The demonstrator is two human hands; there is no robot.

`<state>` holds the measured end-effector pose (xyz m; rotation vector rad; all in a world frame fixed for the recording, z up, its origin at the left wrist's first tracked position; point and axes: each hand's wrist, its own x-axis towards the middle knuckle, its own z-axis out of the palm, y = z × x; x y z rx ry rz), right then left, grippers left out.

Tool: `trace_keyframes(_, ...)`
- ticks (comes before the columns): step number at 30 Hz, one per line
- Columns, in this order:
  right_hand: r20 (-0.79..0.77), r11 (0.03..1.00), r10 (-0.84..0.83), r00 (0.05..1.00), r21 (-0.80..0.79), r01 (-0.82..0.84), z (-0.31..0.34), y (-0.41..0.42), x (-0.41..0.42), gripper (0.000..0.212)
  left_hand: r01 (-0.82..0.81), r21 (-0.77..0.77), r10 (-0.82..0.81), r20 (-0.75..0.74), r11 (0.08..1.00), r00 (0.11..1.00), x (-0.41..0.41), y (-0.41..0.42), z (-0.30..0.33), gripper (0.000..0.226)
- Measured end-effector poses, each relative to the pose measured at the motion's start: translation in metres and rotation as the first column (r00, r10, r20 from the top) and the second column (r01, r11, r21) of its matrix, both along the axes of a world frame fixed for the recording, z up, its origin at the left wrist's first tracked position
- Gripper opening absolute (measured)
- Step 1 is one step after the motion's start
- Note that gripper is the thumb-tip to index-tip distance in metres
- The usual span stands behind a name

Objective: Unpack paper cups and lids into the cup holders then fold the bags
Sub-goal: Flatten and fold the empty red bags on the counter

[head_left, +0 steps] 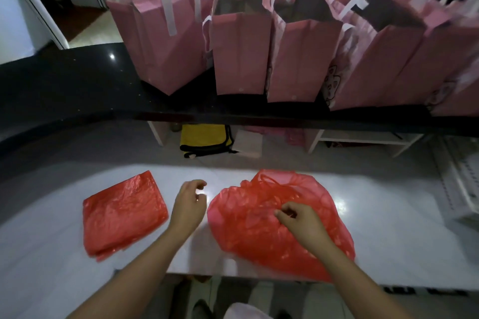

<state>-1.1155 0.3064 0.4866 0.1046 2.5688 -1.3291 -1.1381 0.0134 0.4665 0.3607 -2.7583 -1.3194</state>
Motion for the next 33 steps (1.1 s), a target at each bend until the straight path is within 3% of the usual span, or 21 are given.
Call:
trace_keyframes(2,-0.011,0.999,0.009,1.000,0.036,-0.008,-0.002,0.007,-0.001,0.021,-0.011,0.141,-0.032,0.305,0.990,0.952,-0.002,-0.017,-0.023,0.044)
trace_keyframes(3,-0.020,0.998,0.020,1.000,0.065,-0.019,-0.004,0.009,-0.002,0.020,-0.001,0.210,-0.080,0.377,0.978,0.923,-0.001,-0.020,-0.033,0.046)
trace_keyframes(5,-0.052,0.983,0.073,0.996,0.175,-0.063,-0.008,0.012,-0.007,0.016,0.069,0.252,-0.155,0.340,0.965,0.928,0.002,-0.015,-0.044,0.047)
trace_keyframes(9,-0.110,0.904,0.232,0.966,0.391,-0.173,-0.021,0.010,-0.021,0.010,0.371,-0.004,-0.366,0.164,0.928,0.916,-0.004,0.022,-0.044,0.061)
trace_keyframes(15,-0.061,0.866,0.191,0.980,0.480,-0.139,-0.034,-0.007,-0.054,0.027,0.302,0.082,-0.311,0.157,0.950,0.937,-0.016,0.045,-0.049,0.039)
trace_keyframes(19,0.058,0.851,0.134,0.989,0.504,-0.145,-0.041,-0.022,-0.067,0.023,0.268,0.097,-0.282,0.181,0.959,0.942,-0.008,0.035,-0.057,0.043)
trace_keyframes(23,0.174,0.805,0.109,0.979,0.562,-0.190,-0.053,-0.026,-0.066,0.033,0.258,0.155,-0.288,0.231,0.954,0.929,-0.001,0.028,-0.060,0.047)
trace_keyframes(33,0.219,0.756,0.143,0.965,0.605,-0.250,-0.067,-0.040,-0.064,0.023,0.194,0.310,-0.291,0.309,0.931,0.905,0.019,0.024,-0.063,0.051)
